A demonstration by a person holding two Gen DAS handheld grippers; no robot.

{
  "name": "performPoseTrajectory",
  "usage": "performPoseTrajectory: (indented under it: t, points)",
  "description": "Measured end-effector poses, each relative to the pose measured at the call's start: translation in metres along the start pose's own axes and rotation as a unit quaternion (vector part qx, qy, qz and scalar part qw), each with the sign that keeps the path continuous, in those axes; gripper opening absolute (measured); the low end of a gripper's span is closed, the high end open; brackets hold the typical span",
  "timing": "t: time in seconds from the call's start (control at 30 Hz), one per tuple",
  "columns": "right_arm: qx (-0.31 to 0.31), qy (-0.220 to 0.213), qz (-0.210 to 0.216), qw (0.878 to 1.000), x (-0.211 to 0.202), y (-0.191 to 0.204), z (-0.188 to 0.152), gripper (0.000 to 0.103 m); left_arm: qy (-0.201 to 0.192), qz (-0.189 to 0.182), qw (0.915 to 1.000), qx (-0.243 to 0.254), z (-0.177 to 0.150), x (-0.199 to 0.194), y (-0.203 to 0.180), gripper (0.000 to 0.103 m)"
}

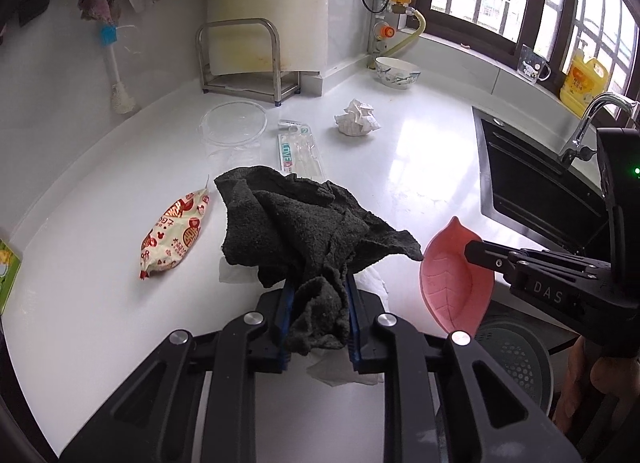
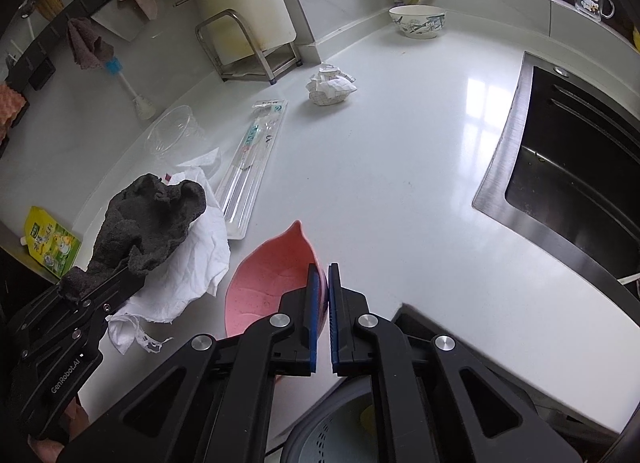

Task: Collect trash
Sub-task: 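Carry the cloth and pink dish over the bin and release both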

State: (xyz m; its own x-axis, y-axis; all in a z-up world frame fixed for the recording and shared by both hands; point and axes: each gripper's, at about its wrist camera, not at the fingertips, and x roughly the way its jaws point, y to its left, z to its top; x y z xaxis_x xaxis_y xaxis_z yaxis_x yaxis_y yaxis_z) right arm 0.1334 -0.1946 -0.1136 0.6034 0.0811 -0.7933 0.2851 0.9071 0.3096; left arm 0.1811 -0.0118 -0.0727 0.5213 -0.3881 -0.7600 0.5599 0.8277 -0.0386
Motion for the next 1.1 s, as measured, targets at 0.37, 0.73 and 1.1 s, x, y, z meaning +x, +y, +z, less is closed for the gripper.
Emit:
performPoseTrajectory:
  t: [0.37, 0.73, 1.1]
  points:
    - [-0.033, 0.025, 0.022, 0.999, -0.029, -0.023, -0.035, 0.005, 0.007, 0.016, 0.9994, -0.03, -0.038, -0.034, -0.045, 0.021]
    - [-0.052, 0.049, 0.026, 0.997, -0.066, -0.077, -0.077, 0.005, 0.023, 0.015, 0.9988, -0.04, -0.08, -0.054, -0.122, 0.02]
    - [-0.067, 0.076, 0.025, 0.994, -0.083, -0.125, -0.115, 0.005, 0.055, 0.015, 0.9972, -0.048, -0.118, -0.049, -0.181, 0.021]
